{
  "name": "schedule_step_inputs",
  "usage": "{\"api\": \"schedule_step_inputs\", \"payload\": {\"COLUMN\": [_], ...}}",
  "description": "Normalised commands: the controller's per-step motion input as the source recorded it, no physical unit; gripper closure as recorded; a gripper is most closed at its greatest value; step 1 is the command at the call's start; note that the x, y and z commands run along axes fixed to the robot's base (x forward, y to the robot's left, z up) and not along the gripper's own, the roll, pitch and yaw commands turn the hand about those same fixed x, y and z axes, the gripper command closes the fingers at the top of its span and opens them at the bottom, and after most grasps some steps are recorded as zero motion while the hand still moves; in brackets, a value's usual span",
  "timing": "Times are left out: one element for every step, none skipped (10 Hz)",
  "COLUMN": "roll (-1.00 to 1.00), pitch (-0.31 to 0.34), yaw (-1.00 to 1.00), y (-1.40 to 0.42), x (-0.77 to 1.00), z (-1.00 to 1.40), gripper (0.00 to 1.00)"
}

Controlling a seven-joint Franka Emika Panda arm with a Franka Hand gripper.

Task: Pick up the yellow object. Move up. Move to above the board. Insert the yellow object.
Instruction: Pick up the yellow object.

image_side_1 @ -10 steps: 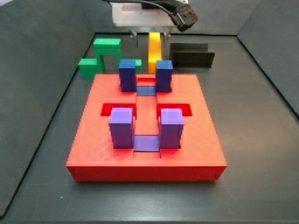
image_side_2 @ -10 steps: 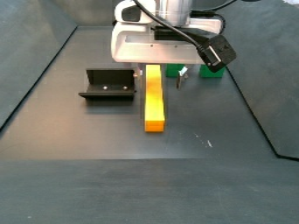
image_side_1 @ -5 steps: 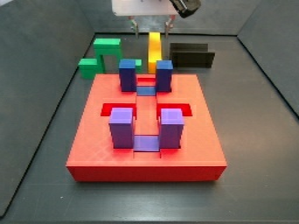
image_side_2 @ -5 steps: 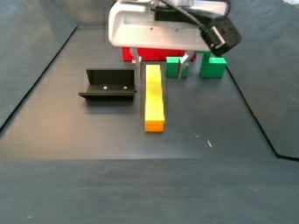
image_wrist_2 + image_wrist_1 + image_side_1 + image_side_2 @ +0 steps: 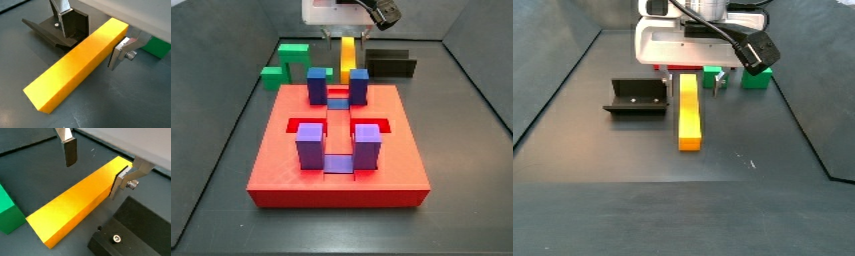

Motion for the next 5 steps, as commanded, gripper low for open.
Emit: {"api": "schedule_step_inputs", "payload": {"roll": [-0.38, -0.35, -0.33, -0.29, -0.18], "pitch": [-0.26, -0.247, -0.239, -0.236, -0.189], "yaw": [-0.09, -0.07, -0.06, -0.04, -0.02], "y": [0.05, 0.09, 0.17, 0.12, 0.0], "x": [-0.07, -0.02, -0.03, 0.0, 0.0], "z": [-0.15, -0.22, -0.32, -0.32, -0.25], "gripper": [0.0, 0.0, 0.0, 0.0, 0.0]}}
